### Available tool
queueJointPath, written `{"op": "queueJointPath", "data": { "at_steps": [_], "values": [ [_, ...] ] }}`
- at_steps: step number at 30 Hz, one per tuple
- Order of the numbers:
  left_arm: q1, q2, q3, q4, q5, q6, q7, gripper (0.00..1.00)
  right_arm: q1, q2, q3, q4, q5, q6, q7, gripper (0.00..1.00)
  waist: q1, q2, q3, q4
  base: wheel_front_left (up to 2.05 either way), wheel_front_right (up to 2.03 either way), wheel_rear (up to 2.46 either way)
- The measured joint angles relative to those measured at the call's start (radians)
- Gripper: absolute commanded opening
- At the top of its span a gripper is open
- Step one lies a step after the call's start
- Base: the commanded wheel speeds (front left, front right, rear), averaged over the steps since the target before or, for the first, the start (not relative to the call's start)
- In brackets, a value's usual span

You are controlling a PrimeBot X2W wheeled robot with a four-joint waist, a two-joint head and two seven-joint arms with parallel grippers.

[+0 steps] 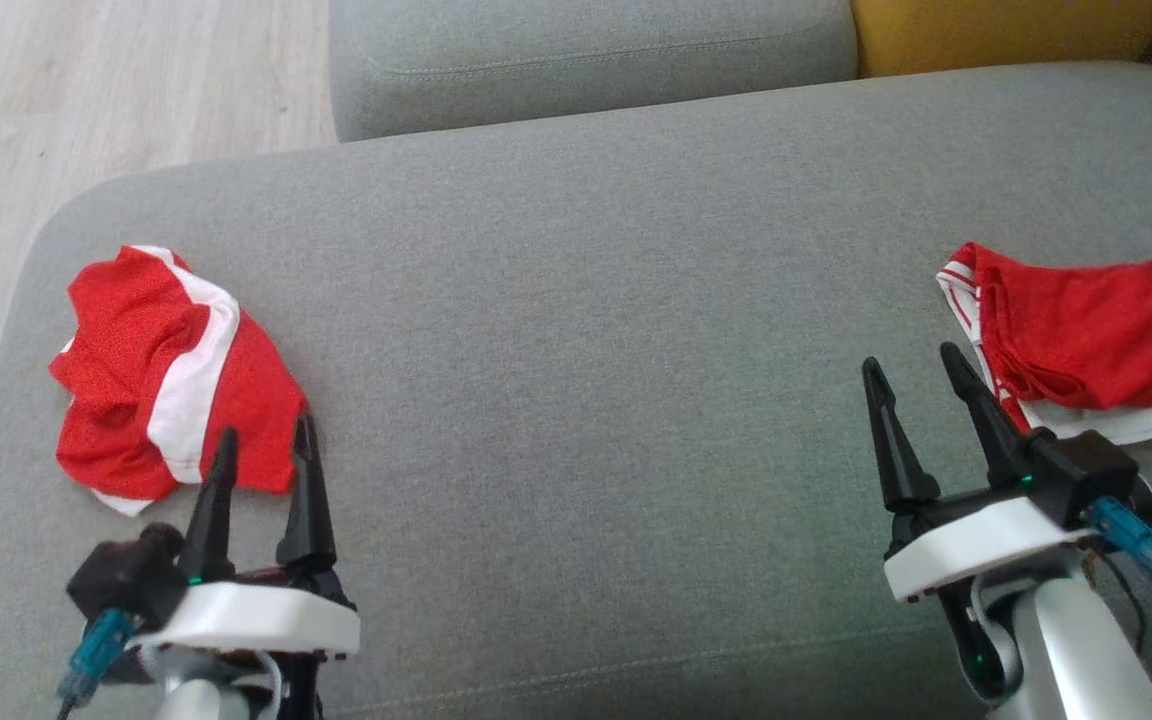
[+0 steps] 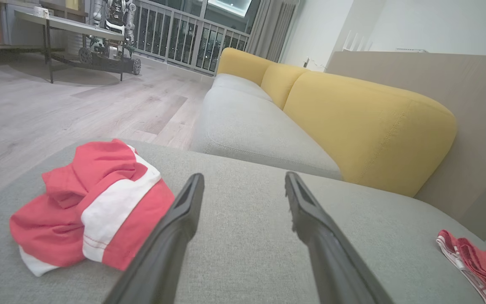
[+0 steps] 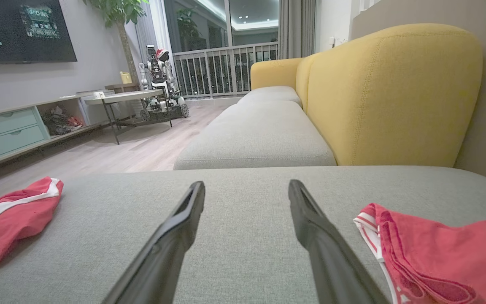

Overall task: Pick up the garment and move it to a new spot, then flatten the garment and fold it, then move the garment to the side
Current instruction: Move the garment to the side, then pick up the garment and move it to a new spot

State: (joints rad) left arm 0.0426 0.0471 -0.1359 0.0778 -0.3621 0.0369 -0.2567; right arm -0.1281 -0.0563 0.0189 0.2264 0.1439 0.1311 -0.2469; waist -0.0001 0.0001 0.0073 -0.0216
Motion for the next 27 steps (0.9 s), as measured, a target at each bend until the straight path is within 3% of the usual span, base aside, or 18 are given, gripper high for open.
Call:
{"op": "queueJointPath", "data": {
  "at_steps": [27],
  "values": [
    [-0.001, 0.0, 0.014, -0.027, 0.018, -0.002, 0.0, 1.0, 0.001, 0.001, 0.02, -0.006, 0.016, 0.0, -0.001, 1.0, 0.0, 0.0, 0.008, 0.006, 0.0, 0.0, 0.0]
  ]
}}
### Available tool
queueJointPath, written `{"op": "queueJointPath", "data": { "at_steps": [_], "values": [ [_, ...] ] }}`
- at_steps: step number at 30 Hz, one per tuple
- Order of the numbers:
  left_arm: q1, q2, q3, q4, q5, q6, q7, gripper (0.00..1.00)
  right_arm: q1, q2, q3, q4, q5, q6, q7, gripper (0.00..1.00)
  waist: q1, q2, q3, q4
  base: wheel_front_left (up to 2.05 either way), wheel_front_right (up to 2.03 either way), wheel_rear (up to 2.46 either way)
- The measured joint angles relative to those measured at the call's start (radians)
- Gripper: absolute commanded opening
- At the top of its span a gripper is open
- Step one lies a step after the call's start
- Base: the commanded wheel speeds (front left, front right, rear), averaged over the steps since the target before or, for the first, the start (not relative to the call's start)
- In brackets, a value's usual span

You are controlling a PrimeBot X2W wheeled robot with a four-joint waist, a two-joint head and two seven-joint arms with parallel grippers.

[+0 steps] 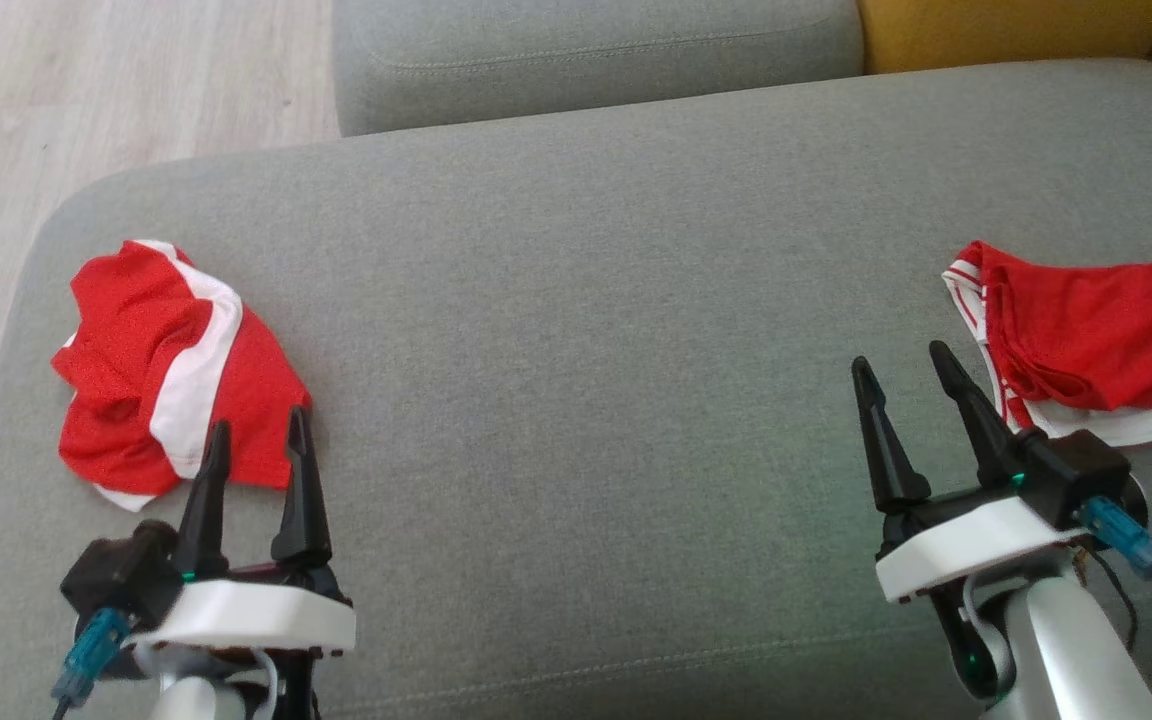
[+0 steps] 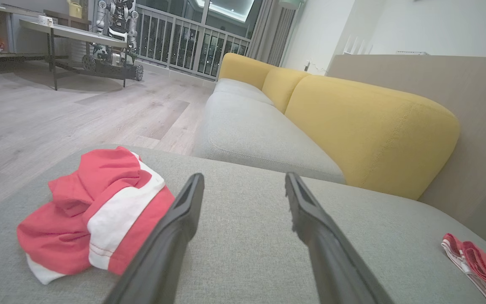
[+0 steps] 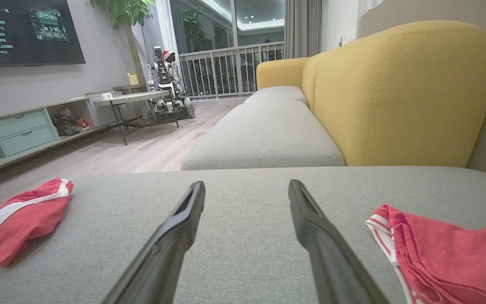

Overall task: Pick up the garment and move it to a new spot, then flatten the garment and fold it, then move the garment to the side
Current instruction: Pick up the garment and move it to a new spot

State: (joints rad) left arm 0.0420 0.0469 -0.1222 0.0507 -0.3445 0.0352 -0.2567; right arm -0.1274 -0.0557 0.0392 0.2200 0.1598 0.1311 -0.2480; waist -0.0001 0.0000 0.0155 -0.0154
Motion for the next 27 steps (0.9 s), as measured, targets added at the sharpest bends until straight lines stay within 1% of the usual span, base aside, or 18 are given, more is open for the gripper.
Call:
{"op": "queueJointPath", "data": {
  "at_steps": [3, 7, 13, 14, 22, 27],
  "values": [
    [-0.003, 0.0, -0.001, 0.003, 0.0, 0.0, 0.0, 1.0, 0.0, 0.0, 0.008, 0.0, 0.0, 0.0, 0.0, 1.0, 0.0, 0.0, 0.003, 0.014, 0.0, 0.0, 0.0],
    [-0.004, 0.0, -0.002, 0.002, -0.003, 0.001, 0.0, 1.0, 0.0, 0.0, 0.022, -0.006, 0.0, 0.0, 0.0, 1.0, 0.0, 0.0, 0.007, 0.052, 0.0, 0.0, 0.0],
    [-0.003, 0.0, -0.007, -0.003, -0.004, 0.002, 0.0, 1.0, 0.015, 0.0, 0.033, -0.011, 0.0, 0.0, 0.0, 1.0, 0.0, 0.0, 0.008, 0.137, 0.0, 0.0, 0.0],
    [-0.003, 0.0, -0.007, -0.003, -0.004, 0.002, 0.0, 1.0, 0.015, 0.0, 0.033, -0.011, 0.0, 0.0, 0.0, 1.0, 0.0, 0.0, 0.008, 0.137, 0.0, 0.0, 0.0],
    [0.013, 0.001, 0.011, -0.007, -0.003, 0.009, 0.0, 1.0, 0.037, 0.001, 0.059, -0.01, 0.0, 0.0, 0.007, 1.0, 0.0, 0.0, -0.008, 0.254, 0.0, 0.0, 0.0],
    [0.034, 0.001, 0.032, -0.006, 0.0, 0.005, 0.0, 1.0, 0.037, 0.001, 0.07, -0.009, 0.002, 0.0, 0.007, 1.0, 0.0, 0.0, -0.016, 0.294, 0.0, 0.0, 0.0]
  ]
}}
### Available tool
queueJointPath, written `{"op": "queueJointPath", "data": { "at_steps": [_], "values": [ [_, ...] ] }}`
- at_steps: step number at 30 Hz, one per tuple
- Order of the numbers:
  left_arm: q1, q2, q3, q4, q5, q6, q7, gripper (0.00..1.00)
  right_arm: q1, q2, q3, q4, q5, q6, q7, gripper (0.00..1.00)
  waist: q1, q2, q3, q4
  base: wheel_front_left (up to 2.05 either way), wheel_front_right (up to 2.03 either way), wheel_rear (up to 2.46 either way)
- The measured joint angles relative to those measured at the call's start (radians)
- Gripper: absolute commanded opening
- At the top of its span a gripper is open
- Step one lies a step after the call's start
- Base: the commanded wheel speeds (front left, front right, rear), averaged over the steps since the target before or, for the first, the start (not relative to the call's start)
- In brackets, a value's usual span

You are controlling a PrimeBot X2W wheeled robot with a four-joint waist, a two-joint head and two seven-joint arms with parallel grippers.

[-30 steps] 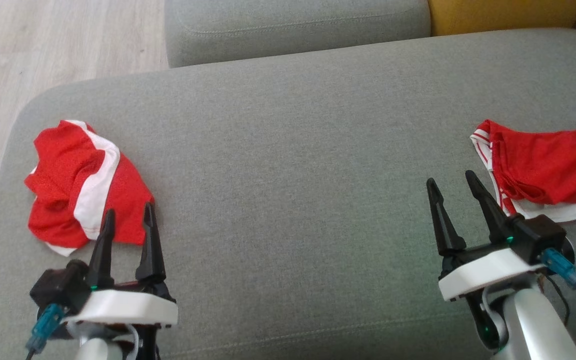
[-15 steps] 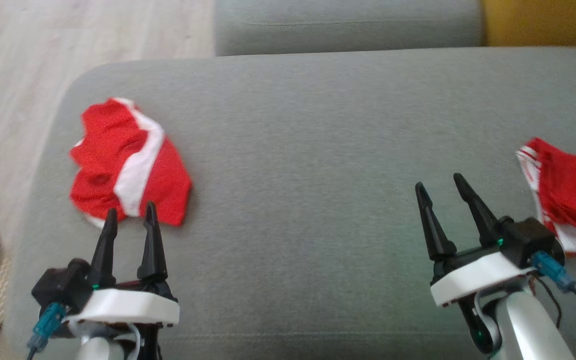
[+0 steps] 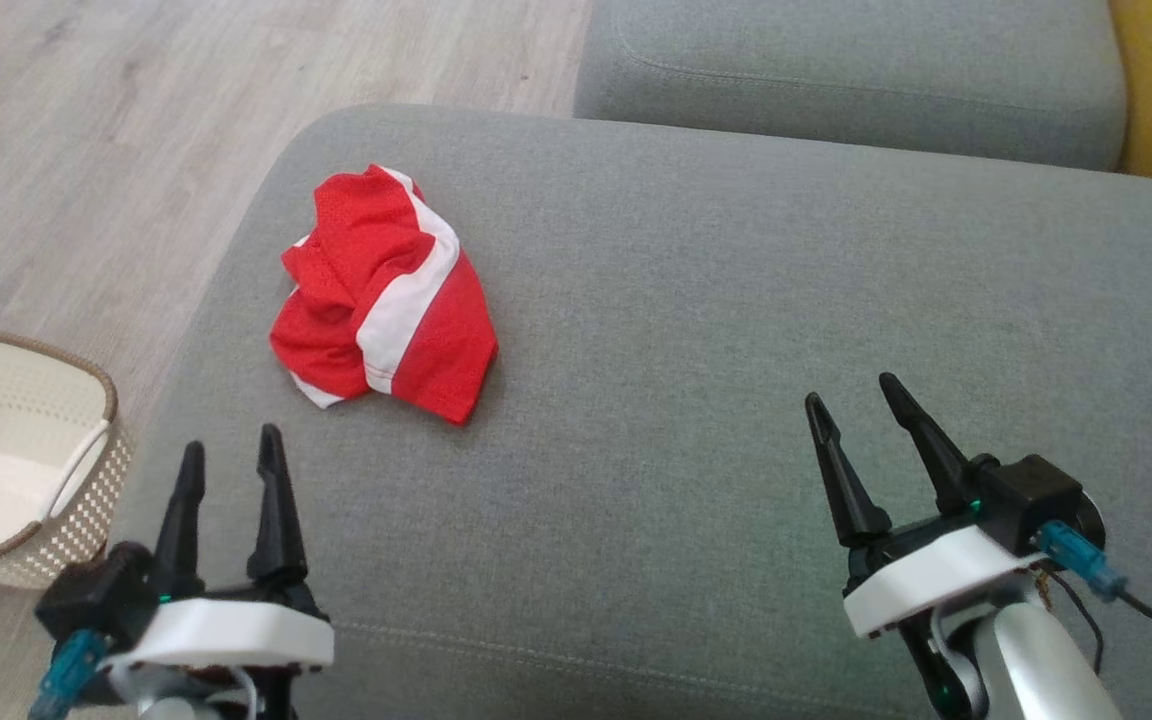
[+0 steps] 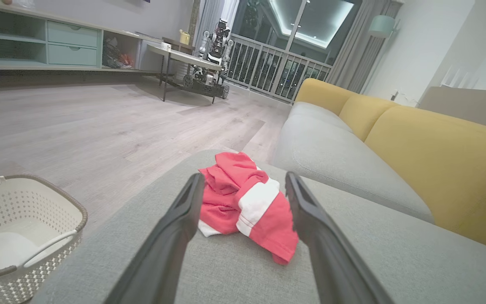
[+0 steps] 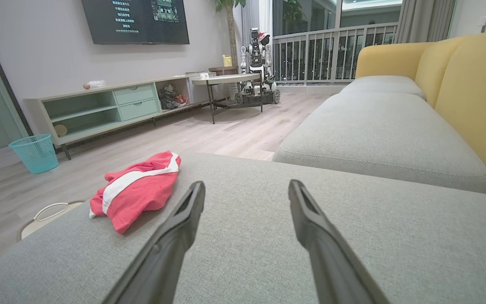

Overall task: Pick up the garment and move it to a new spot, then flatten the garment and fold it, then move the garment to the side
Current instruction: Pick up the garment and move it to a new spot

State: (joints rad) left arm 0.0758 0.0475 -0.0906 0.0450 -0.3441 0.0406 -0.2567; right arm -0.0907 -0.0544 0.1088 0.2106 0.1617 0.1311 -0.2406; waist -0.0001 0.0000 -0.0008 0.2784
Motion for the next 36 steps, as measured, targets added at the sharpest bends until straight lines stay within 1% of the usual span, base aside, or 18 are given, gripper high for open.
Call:
{"op": "queueJointPath", "data": {
  "at_steps": [5, 9, 12, 16, 19, 21, 25, 27, 31, 36],
  "values": [
    [-0.003, -0.001, 0.046, 0.0, 0.0, -0.011, 0.0, 1.0, 0.0, 0.0, 0.01, -0.007, 0.002, 0.0, 0.004, 1.0, 0.0, 0.0, 0.015, -0.005, 0.0, 0.0, 0.0],
    [-0.05, 0.0, 0.102, 0.021, 0.011, -0.058, 0.0, 1.0, -0.002, 0.001, 0.013, -0.036, -0.008, 0.0, 0.024, 1.0, 0.0, 0.0, 0.045, -0.021, 0.0, 0.0, 0.0],
    [-0.137, 0.023, 0.114, 0.099, -0.012, -0.093, 0.013, 1.0, -0.019, 0.001, 0.01, -0.078, -0.033, 0.0, 0.046, 1.0, 0.0, 0.0, 0.089, -0.034, 0.0, 0.0, 0.0],
    [-0.297, 0.088, 0.144, 0.201, -0.079, -0.123, 0.104, 1.0, -0.068, 0.001, 0.005, -0.129, -0.06, 0.0, 0.066, 1.0, 0.0, 0.0, 0.157, -0.055, 0.0, 0.0, 0.0],
    [-0.429, 0.138, 0.141, 0.281, -0.109, -0.135, 0.22, 1.0, -0.098, 0.001, 0.005, -0.172, -0.077, 0.0, 0.085, 1.0, 0.0001, 0.0, 0.215, -0.07, 0.0, 0.0, 0.0],
    [-0.516, 0.156, 0.134, 0.353, -0.13, -0.141, 0.316, 1.0, -0.118, 0.0, 0.006, -0.196, -0.084, 0.0, 0.096, 1.0, 0.0, 0.0, 0.253, -0.08, 0.0, 0.0, 0.0],
    [-0.675, 0.176, 0.132, 0.503, -0.181, -0.147, 0.444, 1.0, -0.154, 0.0, 0.021, -0.234, -0.093, 0.0, 0.109, 1.0, 0.0001, 0.0, 0.325, -0.103, 0.0, 0.0, 0.0],
    [-0.739, 0.187, 0.131, 0.569, -0.197, -0.148, 0.477, 1.0, -0.171, 0.0, 0.03, -0.249, -0.098, 0.0, 0.109, 1.0, 0.0001, 0.0, 0.357, -0.118, 0.0, 0.0, 0.0],
    [-0.823, 0.223, 0.1, 0.684, -0.175, -0.152, 0.509, 1.0, -0.194, -0.002, 0.034, -0.27, -0.1, 0.0, 0.11, 1.0, 0.0001, -0.0001, 0.404, -0.153, 0.0, 0.0, 0.0],
    [-0.897, 0.232, 0.086, 0.82, -0.163, -0.154, 0.528, 1.0, -0.197, -0.002, 0.034, -0.27, -0.101, 0.0, 0.109, 1.0, 0.0001, 0.0, 0.44, -0.199, 0.0, 0.0, 0.0]
  ]
}}
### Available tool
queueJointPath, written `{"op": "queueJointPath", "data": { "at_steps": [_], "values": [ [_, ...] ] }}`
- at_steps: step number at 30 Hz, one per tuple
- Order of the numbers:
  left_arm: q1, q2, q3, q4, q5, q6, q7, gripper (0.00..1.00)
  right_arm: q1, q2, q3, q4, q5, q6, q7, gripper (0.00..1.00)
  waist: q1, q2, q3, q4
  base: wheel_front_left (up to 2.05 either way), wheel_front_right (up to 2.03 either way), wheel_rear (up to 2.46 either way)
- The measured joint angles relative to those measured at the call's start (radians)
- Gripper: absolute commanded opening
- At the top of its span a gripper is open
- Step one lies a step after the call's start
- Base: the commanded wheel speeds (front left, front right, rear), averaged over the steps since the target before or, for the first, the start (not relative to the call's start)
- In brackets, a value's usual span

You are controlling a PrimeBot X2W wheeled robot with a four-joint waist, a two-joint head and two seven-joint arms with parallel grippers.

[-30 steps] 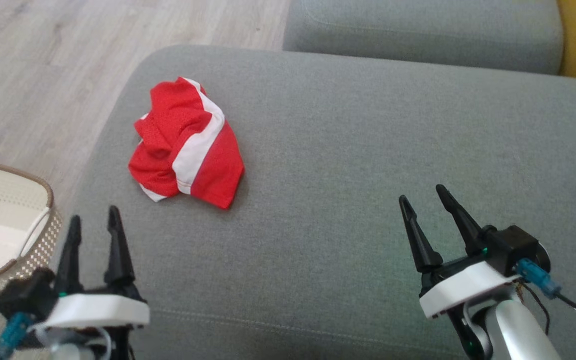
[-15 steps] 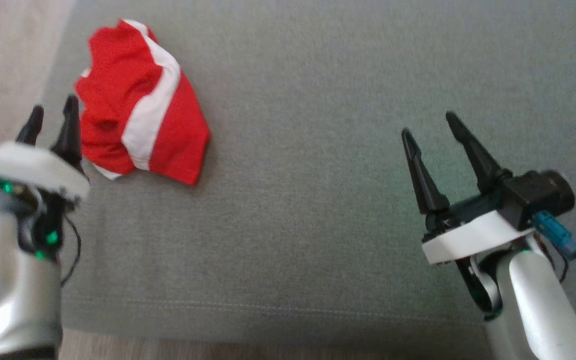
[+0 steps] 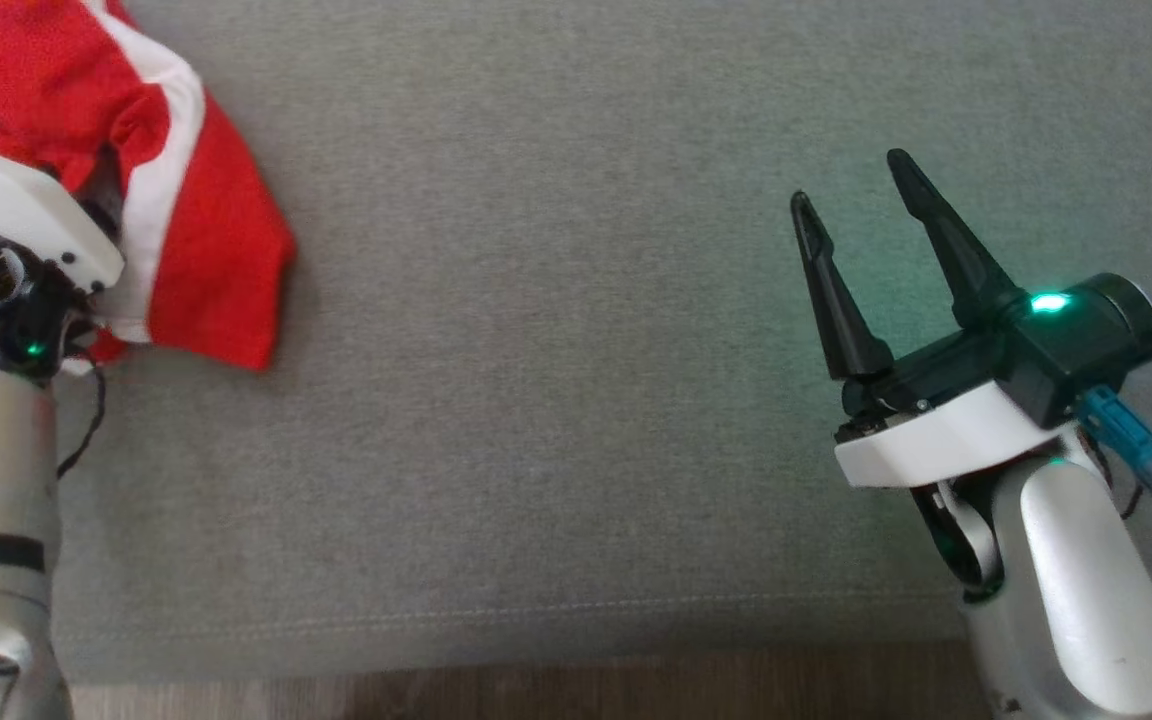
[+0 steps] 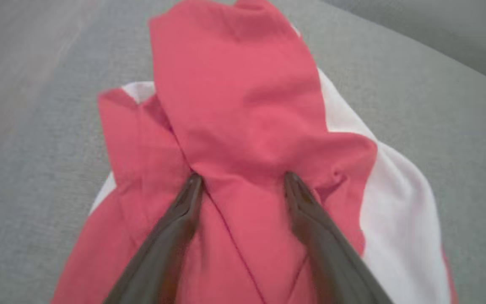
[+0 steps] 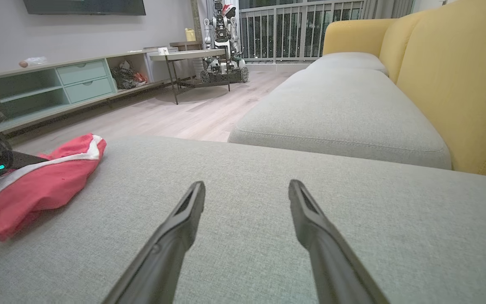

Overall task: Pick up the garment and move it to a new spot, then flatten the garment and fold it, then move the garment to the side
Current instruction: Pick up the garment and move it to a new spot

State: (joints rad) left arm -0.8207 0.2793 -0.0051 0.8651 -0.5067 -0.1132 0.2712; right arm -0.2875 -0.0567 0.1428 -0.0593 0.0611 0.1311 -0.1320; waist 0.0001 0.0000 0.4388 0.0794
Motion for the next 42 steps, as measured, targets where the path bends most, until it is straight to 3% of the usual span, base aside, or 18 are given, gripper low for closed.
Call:
{"op": "queueJointPath", "data": {
  "at_steps": [4, 5, 6, 10, 15, 21, 28, 35, 42],
  "values": [
    [-0.047, 0.018, -0.018, 0.097, 0.007, -0.001, 0.011, 1.0, -0.01, 0.0, 0.001, 0.001, 0.001, 0.0, -0.009, 1.0, 0.0, 0.0, 0.013, -0.031, 0.0, 0.0, 0.0],
    [-0.058, 0.021, -0.021, 0.113, 0.009, -0.002, 0.021, 0.69, -0.012, 0.0, -0.001, 0.001, 0.001, 0.0, -0.013, 1.0, 0.0, 0.0, 0.014, -0.037, 0.0, 0.0, 0.0],
    [-0.069, 0.026, -0.023, 0.128, 0.009, -0.003, 0.028, 0.0, -0.011, 0.0, -0.001, 0.003, 0.002, 0.0, -0.015, 1.0, 0.0, 0.0, 0.014, -0.042, 0.0, 0.0, 0.0],
    [-0.083, 0.033, -0.037, 0.161, 0.008, -0.007, 0.014, 0.0, -0.011, 0.0, -0.002, 0.014, 0.011, 0.0, -0.02, 1.0, 0.0, 0.0, 0.005, -0.05, 0.0, 0.0, 0.0],
    [-0.081, 0.028, -0.056, 0.163, 0.001, -0.011, -0.109, 0.0, -0.011, 0.0, -0.007, 0.034, 0.021, 0.0, -0.036, 1.0, 0.0, 0.0, -0.029, -0.053, 0.0, 0.0, 0.0],
    [-0.058, -0.021, -0.139, 0.004, -0.034, -0.011, -0.237, 0.0, -0.008, 0.0, -0.017, 0.077, 0.045, 0.0, -0.058, 1.0, 0.0, 0.0, -0.118, -0.047, 0.0, 0.0, 0.0],
    [0.083, -0.106, -0.176, -0.207, -0.069, -0.005, -0.239, 0.0, -0.005, 0.0, -0.012, 0.104, 0.074, 0.0, -0.071, 1.0, 0.0, 0.0, -0.212, -0.066, 0.0, 0.0, 0.0],
    [0.162, -0.222, -0.243, -0.423, -0.085, 0.092, -0.192, 0.0, 0.016, 0.0, -0.007, 0.115, 0.085, 0.0, -0.079, 1.0, 0.0, 0.0, -0.244, -0.131, 0.0, 0.0, 0.0],
    [0.209, -0.242, -0.368, -0.421, -0.084, 0.194, -0.225, 0.0, 0.012, 0.0, 0.006, 0.117, 0.1, 0.0, -0.089, 1.0, -0.0001, 0.0, -0.239, -0.208, 0.0, 0.0, 0.0]
  ]
}}
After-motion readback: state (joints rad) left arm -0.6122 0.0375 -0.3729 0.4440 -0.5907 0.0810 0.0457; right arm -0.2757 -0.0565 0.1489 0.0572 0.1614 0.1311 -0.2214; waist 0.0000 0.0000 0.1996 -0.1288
